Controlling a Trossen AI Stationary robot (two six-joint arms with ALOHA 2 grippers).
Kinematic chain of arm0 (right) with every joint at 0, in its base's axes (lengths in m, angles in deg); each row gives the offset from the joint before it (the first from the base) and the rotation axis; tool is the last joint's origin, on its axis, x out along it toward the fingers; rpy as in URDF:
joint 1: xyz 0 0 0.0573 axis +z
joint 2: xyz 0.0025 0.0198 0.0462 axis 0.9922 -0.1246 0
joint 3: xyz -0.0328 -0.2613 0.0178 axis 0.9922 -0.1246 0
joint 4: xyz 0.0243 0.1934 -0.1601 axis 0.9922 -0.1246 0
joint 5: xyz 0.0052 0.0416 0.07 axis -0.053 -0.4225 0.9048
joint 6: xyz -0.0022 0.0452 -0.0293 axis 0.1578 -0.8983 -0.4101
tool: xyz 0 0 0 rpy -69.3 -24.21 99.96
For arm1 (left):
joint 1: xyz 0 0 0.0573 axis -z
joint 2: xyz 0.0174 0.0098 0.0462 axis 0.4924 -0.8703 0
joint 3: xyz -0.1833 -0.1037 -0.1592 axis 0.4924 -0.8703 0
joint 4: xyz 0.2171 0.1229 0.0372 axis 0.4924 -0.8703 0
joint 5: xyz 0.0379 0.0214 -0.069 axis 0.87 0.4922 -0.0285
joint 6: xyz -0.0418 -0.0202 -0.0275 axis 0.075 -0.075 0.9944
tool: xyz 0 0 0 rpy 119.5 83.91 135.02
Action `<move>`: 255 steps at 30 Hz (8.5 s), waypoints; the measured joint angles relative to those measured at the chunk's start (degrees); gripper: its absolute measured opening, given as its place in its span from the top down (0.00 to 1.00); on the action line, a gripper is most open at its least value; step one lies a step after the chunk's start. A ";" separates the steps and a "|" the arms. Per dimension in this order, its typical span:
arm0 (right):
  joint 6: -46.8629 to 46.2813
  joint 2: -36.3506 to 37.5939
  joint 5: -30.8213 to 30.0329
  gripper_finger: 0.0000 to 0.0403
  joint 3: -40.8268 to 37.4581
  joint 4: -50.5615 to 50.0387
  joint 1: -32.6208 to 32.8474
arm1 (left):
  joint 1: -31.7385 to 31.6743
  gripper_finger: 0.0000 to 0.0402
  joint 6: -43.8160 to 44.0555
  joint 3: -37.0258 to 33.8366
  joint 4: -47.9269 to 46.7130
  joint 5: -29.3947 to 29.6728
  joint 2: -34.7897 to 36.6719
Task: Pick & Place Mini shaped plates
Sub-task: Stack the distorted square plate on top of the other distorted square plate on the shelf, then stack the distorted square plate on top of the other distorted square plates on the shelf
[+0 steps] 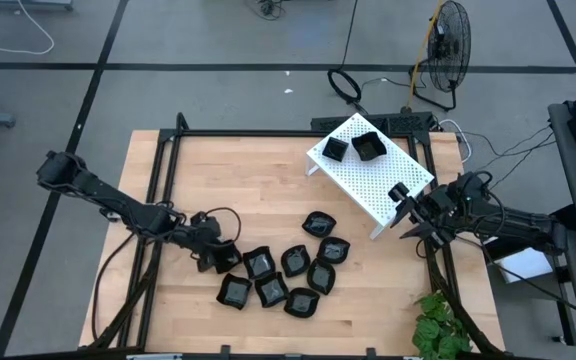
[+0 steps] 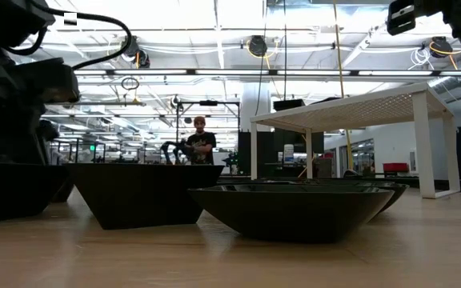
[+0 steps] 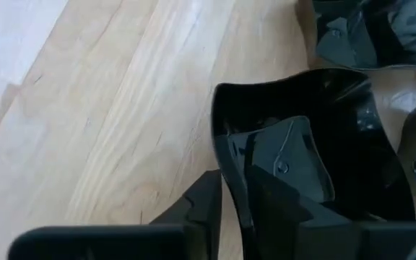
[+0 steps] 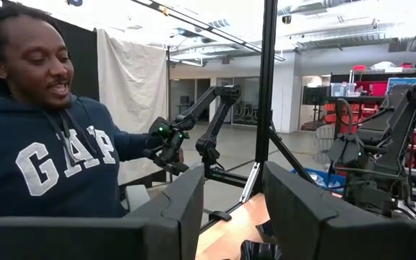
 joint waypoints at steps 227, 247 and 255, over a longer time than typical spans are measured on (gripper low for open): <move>6.44 -11.89 -9.22 0.82 13.03 -10.36 -26.23 | -11.61 0.39 -28.64 7.02 12.94 35.76 20.02; 11.19 -11.26 -12.61 0.82 13.00 -13.32 -3.22 | -11.61 0.39 -28.59 7.02 12.92 35.78 20.02; 17.60 -4.58 -22.55 0.82 12.96 -21.74 -0.35 | -11.61 0.39 -28.88 7.02 12.92 35.78 20.04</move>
